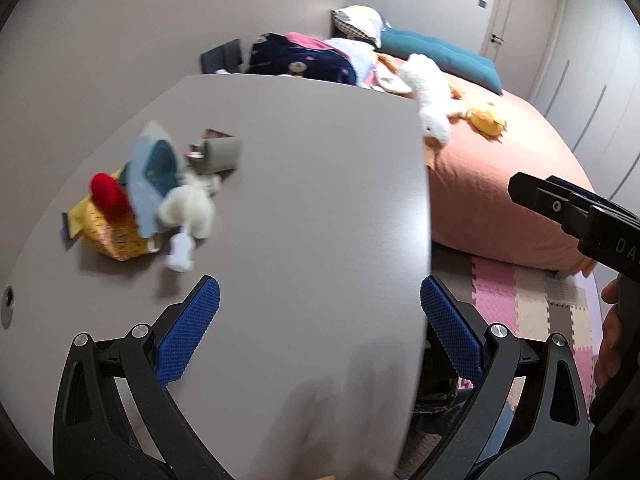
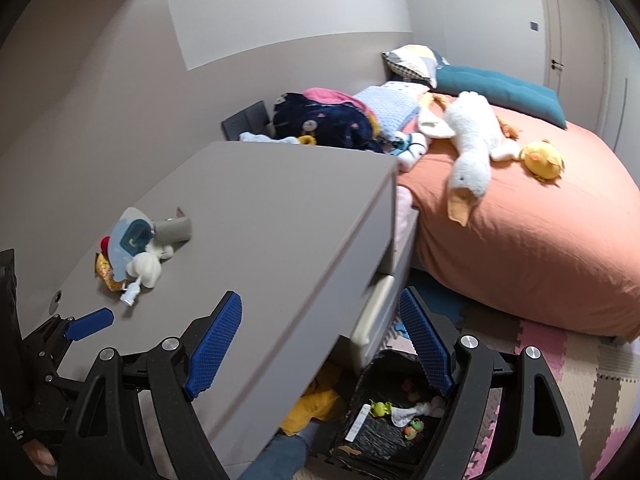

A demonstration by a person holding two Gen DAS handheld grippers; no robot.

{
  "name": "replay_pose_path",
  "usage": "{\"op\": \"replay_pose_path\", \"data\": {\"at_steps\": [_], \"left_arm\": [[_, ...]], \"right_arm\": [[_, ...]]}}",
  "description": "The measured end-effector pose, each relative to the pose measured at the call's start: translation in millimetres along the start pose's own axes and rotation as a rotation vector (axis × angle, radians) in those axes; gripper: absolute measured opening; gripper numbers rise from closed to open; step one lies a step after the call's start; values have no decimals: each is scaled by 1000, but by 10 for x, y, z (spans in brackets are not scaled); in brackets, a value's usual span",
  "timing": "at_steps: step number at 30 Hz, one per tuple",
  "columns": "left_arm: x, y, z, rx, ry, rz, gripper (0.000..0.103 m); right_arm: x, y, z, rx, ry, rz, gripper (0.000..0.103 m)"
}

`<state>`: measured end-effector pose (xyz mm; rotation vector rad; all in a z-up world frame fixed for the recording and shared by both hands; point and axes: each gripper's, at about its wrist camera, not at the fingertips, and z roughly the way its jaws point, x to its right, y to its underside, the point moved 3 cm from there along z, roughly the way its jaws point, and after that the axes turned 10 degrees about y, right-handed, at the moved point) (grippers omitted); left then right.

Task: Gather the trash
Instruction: 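Move both open grippers back over the desk toward the remaining items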

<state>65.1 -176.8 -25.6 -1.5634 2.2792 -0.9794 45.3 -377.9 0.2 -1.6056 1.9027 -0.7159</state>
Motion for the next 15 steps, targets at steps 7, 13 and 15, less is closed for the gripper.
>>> {"op": "replay_pose_path", "data": {"at_steps": [7,13,15], "left_arm": [[-364,-23,-143,24,-50,-43,97],[-672,-6,-242,35,-90,-81,97],[-787,2,-271,37,-101,-98,97]], "right_arm": [[-325,-101,109,-8,-39,-38,81],[-587,-172,228,-22,-69,-64,81],[-678,-191,271,-27,-80,-72,81]]}}
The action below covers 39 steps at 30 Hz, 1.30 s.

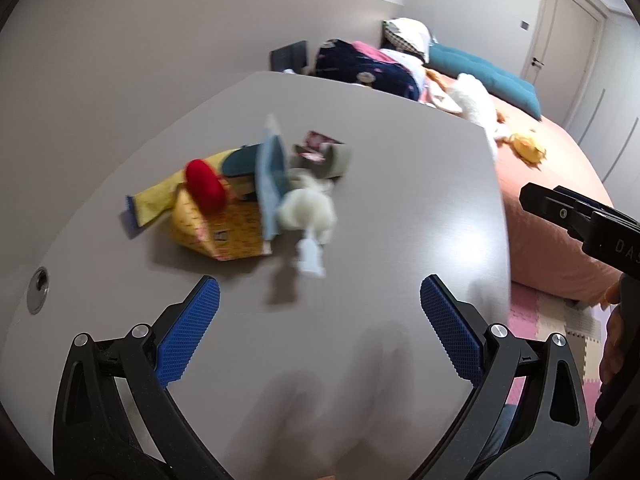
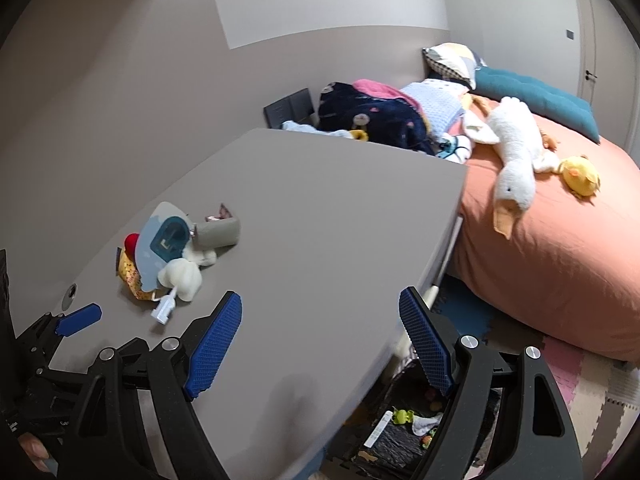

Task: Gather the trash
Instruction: 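Move both open grippers back over the desk toward the remaining items, then grasp the yellow popcorn cone with the left gripper while the right gripper grasps the grey box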

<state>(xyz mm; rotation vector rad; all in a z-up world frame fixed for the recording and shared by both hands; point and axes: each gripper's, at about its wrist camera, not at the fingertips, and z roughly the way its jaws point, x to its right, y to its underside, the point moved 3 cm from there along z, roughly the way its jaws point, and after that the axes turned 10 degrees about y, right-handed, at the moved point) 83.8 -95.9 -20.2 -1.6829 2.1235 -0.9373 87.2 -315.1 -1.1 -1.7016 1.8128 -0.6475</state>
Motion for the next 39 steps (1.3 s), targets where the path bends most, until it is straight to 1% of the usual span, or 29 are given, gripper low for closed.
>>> {"op": "replay_pose_path", "data": {"at_steps": [13,17,25,29,33,35,39], "left_arm": [[-566,3,1,20,-47,-90,97],[-743,-12,54,26,-54,-139,96],[-1020,-54,217,7,-51,-200,83],[-1138,-51,291,-10,-50,-230,77],[-1198,-33,368,-25,-42,-247,70],[-1210,-32,386,-23,-35,-252,70],[-1212,-59,409,-25,-20,-242,65]], "right_arm": [[-466,-188,338,-32,-38,-46,81],[-580,-270,451,-37,-45,-60,81],[-808,-406,708,-62,-73,-72,81],[-901,-415,813,-76,-79,-78,81],[-973,-414,920,-92,-86,-80,81],[-1001,-412,961,-100,-90,-79,81],[-1080,-418,1062,-117,-109,-74,81]]}}
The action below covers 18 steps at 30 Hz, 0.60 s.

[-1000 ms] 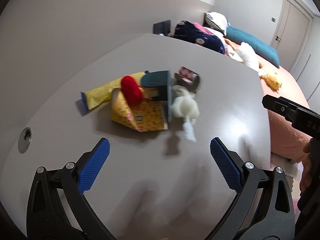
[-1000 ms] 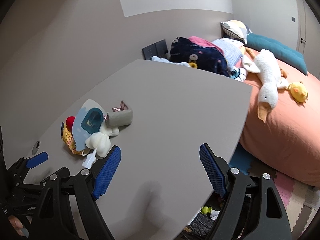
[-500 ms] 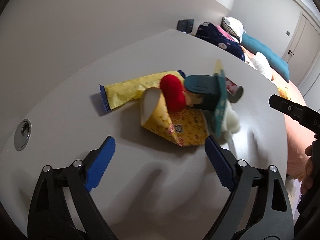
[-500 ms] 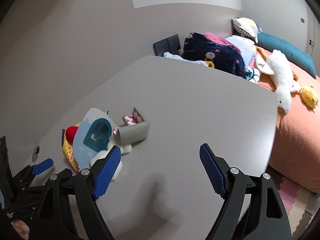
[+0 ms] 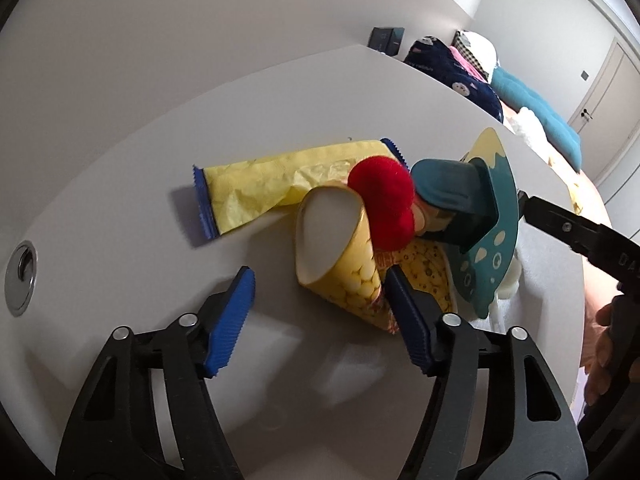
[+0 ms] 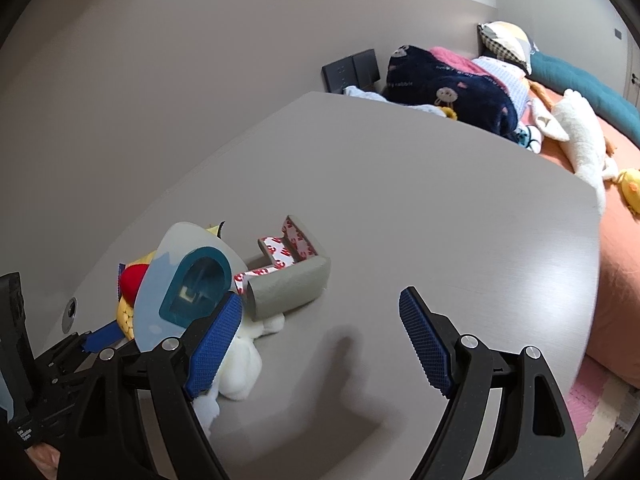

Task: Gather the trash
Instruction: 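Grasp the yellow popcorn cone with the left gripper while the right gripper grasps the grey box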

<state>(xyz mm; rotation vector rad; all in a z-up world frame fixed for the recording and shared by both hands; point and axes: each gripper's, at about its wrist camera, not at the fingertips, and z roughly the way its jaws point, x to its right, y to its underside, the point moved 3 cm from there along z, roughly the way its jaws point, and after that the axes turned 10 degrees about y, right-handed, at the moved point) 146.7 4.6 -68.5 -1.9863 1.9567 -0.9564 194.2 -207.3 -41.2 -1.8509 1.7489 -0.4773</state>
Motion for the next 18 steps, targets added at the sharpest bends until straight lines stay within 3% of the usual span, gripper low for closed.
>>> {"op": "replay_pose_path", "data": {"at_steps": [7,9,12,13,15,18], "left_arm": [[-1,-61,39,0,-1,6,65],[11,-60,39,3,14,20,60],[34,-72,54,4,43,25,45],[44,-63,52,5,45,26,45],[47,-63,49,13,41,27,43],[36,-77,13,37,38,11,39]], "right_arm": [[-84,-60,182,-21,-12,13,81],[-89,-74,230,-25,-7,18,81],[-86,-86,274,-25,-14,32,81],[-81,-89,282,-25,-15,39,79],[-77,-90,307,-34,-35,48,60],[-74,-81,338,-44,-49,54,51]]}}
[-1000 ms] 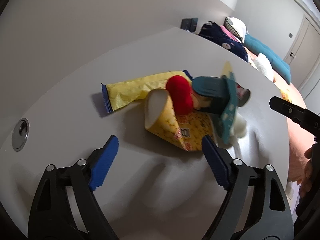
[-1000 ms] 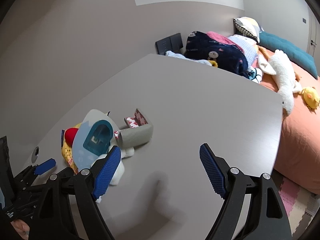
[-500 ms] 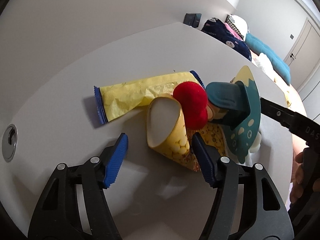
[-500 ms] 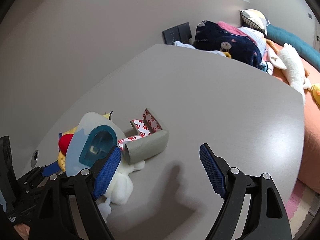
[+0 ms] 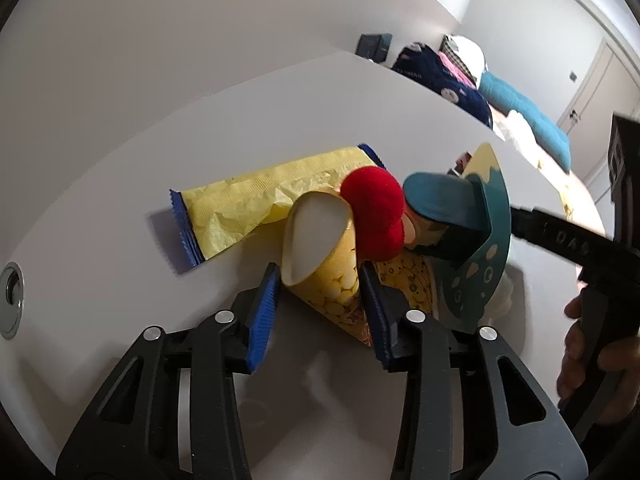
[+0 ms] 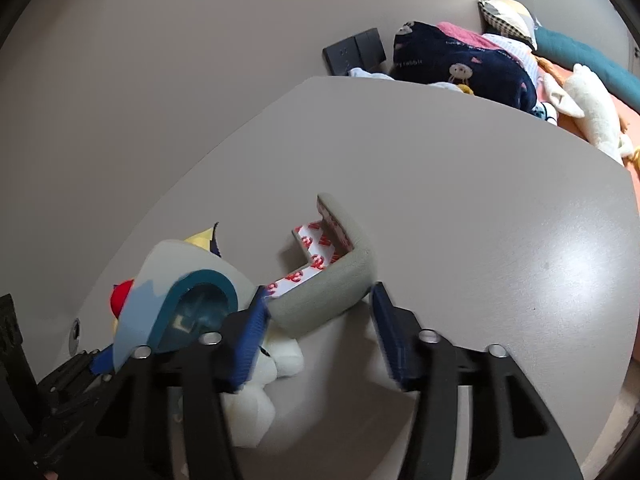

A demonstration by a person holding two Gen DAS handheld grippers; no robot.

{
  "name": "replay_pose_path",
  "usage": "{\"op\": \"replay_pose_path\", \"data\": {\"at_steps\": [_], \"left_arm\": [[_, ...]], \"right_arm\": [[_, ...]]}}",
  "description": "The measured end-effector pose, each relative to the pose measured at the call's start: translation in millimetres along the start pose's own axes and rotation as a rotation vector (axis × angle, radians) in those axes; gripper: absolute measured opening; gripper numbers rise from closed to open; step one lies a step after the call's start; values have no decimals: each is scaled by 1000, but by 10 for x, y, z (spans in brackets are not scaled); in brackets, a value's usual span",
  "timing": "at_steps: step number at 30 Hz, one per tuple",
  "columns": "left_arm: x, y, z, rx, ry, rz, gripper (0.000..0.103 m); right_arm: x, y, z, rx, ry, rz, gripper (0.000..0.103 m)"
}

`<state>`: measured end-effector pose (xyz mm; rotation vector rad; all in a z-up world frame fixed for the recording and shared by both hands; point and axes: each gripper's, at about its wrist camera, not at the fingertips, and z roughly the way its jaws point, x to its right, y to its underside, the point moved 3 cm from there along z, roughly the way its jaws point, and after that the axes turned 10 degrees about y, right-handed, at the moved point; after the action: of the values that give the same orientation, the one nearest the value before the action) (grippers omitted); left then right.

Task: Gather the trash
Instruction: 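Grasp the yellow popcorn cone with the left gripper while the right gripper grasps the grey box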

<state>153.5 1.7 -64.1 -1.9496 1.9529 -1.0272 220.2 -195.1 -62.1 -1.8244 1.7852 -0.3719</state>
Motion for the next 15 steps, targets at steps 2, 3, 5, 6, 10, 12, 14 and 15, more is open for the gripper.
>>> {"op": "replay_pose_path", "data": {"at_steps": [2,3,5,6,10,12,14,15], "left_arm": [[38,0,-45,20,-35,30,39],[59,3,-70,29,-52,45,39],[98,-19,-94,48,-88,67,38],[122,-28,-113,60,-111,84,38],[190,-76,-163,95,-175,136,38],[212,-92,-184,106,-190,150,36],[230,-106,-213,115,-210,169,36],[230,-117,-232,121,-215,172,36]], "right_arm": [[-3,10,-13,9,5,-4,49],[2,14,-21,14,9,-6,46],[13,14,-49,25,8,-3,44],[20,12,-65,28,7,-3,43],[50,-9,-127,37,6,-5,22],[75,-18,-153,40,7,0,21],[93,-15,-177,40,4,3,20],[100,-19,-185,41,4,5,20]]}}
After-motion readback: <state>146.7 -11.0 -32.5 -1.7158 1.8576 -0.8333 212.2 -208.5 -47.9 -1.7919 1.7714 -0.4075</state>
